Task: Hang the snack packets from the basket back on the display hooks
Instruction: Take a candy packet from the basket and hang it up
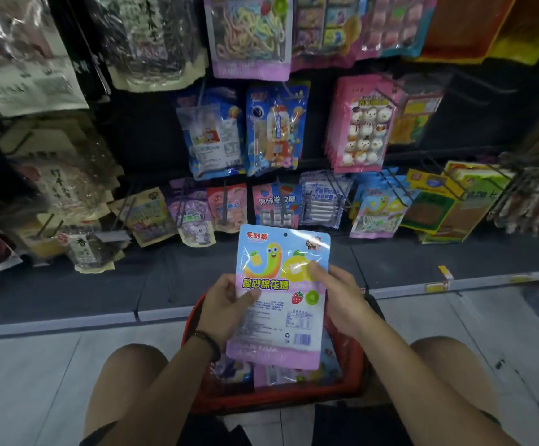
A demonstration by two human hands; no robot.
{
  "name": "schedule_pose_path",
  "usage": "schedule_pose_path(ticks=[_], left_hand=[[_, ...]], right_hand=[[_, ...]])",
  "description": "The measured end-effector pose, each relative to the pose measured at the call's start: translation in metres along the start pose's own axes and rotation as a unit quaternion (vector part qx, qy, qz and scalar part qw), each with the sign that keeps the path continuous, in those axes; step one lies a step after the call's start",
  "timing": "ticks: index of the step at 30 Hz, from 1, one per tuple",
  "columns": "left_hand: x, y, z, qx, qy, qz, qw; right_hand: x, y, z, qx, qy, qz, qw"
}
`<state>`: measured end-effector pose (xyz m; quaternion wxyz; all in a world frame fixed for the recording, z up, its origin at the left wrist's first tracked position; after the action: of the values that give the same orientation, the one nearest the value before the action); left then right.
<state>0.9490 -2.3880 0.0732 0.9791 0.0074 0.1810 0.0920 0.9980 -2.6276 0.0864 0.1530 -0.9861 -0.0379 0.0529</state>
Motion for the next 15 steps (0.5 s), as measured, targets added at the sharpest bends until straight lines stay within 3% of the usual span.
schedule_pose_path(ticks=[3, 7, 9, 11, 13, 15], left_hand=[[-0.004, 0.001, 0.014, -0.033, -0.010, 0.032, 0.999], [-0.012, 0.000, 0.038, -0.036, -0.005, 0.070, 0.997], [-0.022, -0.003, 0.046, 0.060, -0.026, 0.178, 0.982], [-0.039, -0.014, 0.055, 0.172, -0.109, 0.253, 0.946], [-0.049, -0.034, 0.063, 0.171, -0.141, 0.164, 0.961], [-0.052, -0.049, 0.073, 0.059, -0.088, 0.006, 0.994]], right_hand=[[-0.006, -0.007, -0.009, -0.035, 0.016, -0.069, 0.997], [-0.004, -0.018, -0.025, -0.066, 0.047, -0.034, 0.996], [-0.002, -0.025, -0.036, -0.097, 0.074, -0.011, 0.992], [-0.004, -0.036, -0.045, -0.122, 0.122, -0.004, 0.985], [-0.008, -0.052, -0.052, -0.138, 0.177, -0.029, 0.974], [-0.016, -0.069, -0.056, -0.145, 0.203, -0.079, 0.965]])
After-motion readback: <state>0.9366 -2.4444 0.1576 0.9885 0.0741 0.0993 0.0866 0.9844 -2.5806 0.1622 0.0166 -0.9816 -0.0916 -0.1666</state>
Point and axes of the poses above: each hand's wrist, its own x-axis towards the middle knuckle, its own y-axis out of the back of the hand, z = x × y, the point moved 3 cm from there along x, towards the middle knuckle, and after that the axes turned 14 degrees about y, right-handed, at the moved point
